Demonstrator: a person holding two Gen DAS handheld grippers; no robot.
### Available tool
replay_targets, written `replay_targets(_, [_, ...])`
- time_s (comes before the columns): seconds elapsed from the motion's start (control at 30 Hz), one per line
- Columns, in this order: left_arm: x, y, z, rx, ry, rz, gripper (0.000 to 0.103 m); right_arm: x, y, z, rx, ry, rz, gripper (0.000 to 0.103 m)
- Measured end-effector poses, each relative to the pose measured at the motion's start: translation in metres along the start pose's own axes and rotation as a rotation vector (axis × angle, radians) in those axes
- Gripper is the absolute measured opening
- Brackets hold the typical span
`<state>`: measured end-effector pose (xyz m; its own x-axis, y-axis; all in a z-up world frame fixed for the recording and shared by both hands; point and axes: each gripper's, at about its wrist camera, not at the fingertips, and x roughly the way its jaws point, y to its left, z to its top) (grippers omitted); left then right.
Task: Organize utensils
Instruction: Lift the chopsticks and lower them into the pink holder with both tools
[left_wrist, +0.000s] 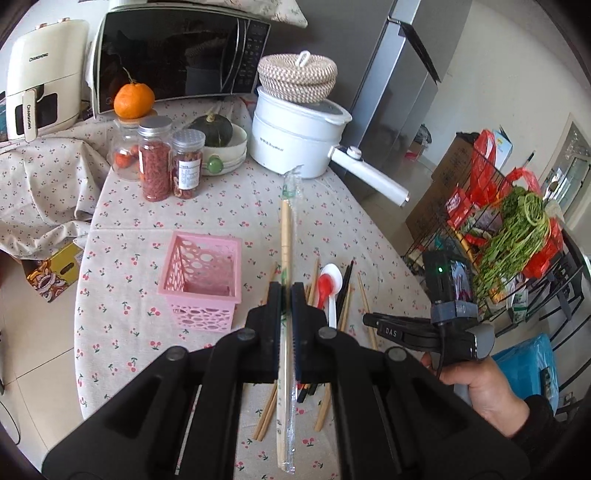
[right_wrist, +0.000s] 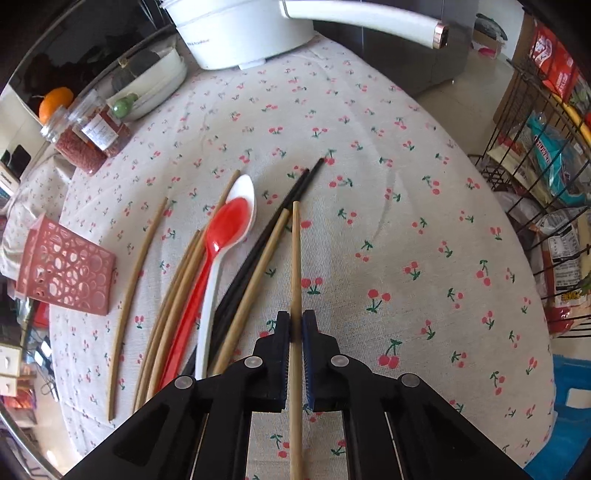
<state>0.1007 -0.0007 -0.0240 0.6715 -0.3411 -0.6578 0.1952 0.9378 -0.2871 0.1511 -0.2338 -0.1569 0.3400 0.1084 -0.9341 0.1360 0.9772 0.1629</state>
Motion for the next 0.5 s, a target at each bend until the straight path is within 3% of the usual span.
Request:
replay_targets(0.1, [-0.015, 0.008, 0.007, -0.046, -0.119, -0.003, 0.006, -0.030, 0.006, -0.002, -0.023, -0.092, 0.053, 0.007])
replay_targets(0.33, [-0.025, 0.021, 0.022, -0.096, -0.383, 0.071, 0.006, -0.101, 0.028, -0.021, -0.100, -0.318, 0.145, 0.007])
replay_targets(0.5, [-0.010, 0.030, 0.031, -0.104, -0.495, 0.172, 0.006, -0.124, 0.040, -0.023, -0.139, -0.403, 0.204, 0.007])
